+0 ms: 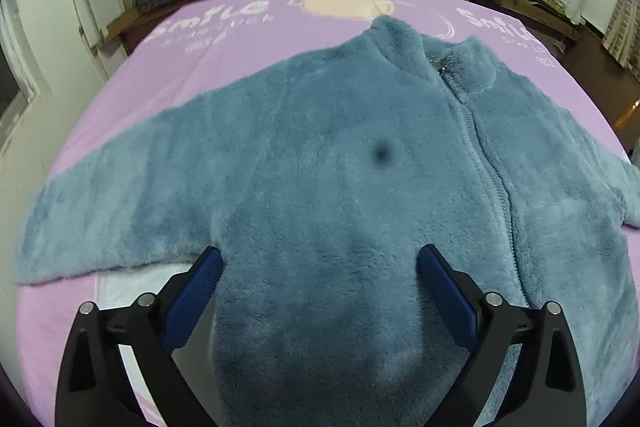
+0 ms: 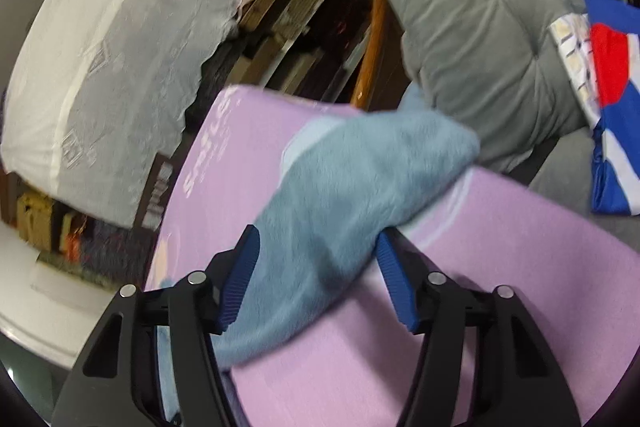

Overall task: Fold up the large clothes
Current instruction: 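Fold the held sleeve across the jacket front with the right tool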

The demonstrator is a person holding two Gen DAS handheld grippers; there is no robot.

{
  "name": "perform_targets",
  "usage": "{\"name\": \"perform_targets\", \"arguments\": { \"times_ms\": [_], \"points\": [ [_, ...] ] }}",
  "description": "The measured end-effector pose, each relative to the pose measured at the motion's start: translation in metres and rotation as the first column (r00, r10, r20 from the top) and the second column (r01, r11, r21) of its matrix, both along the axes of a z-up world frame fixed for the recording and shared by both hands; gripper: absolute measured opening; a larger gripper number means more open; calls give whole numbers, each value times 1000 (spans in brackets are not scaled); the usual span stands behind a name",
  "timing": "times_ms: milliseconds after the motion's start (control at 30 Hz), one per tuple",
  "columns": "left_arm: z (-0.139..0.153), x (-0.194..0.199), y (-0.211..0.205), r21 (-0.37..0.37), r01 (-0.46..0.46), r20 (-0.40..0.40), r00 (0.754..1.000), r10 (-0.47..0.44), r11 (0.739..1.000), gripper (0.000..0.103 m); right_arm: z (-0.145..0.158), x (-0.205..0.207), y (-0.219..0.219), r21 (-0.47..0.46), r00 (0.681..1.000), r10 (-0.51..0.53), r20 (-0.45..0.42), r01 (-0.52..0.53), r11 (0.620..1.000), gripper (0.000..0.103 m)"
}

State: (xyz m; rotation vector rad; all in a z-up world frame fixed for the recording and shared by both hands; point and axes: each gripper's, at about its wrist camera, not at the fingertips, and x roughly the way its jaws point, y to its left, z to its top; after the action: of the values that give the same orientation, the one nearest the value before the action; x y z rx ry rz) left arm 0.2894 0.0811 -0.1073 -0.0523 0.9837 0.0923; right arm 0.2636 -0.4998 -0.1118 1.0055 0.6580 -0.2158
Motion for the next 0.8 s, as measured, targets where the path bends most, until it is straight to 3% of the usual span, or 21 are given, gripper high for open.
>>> {"name": "perform_targets", "arguments": {
  "times_ms": [67,200,233,333,433,633,800],
  "points": [
    [-1,0,8,-36,-7,-3,1000,6,999,99,-3,2,-9,-17,997,-80,-1,79,997,55],
    [-1,-1,8,-40,-4,-1,1000,3,999,100,-9,-3,-28,-22,993,-115,-16,115,993,54],
    [1,-3,9,-39,-6,8,1000,6,999,100,-10,0,-30,-34,993,-118,-28,117,993,49],
    [13,-8,17,9,-38,72,997,37,999,99,-16,3,-33,-51,991,-117,-61,113,992,10],
    [23,-9,29,34,-85,110,991,81,996,99,-9,8,-26,-63,994,-102,-46,99,993,9],
    [29,-8,45,-12,-127,95,987,128,992,99,46,23,52,-197,994,103,26,-96,976,8],
    [34,-14,47,-1,-127,116,985,126,992,99,81,40,149,-295,943,327,58,-297,908,8]
  ]
}}
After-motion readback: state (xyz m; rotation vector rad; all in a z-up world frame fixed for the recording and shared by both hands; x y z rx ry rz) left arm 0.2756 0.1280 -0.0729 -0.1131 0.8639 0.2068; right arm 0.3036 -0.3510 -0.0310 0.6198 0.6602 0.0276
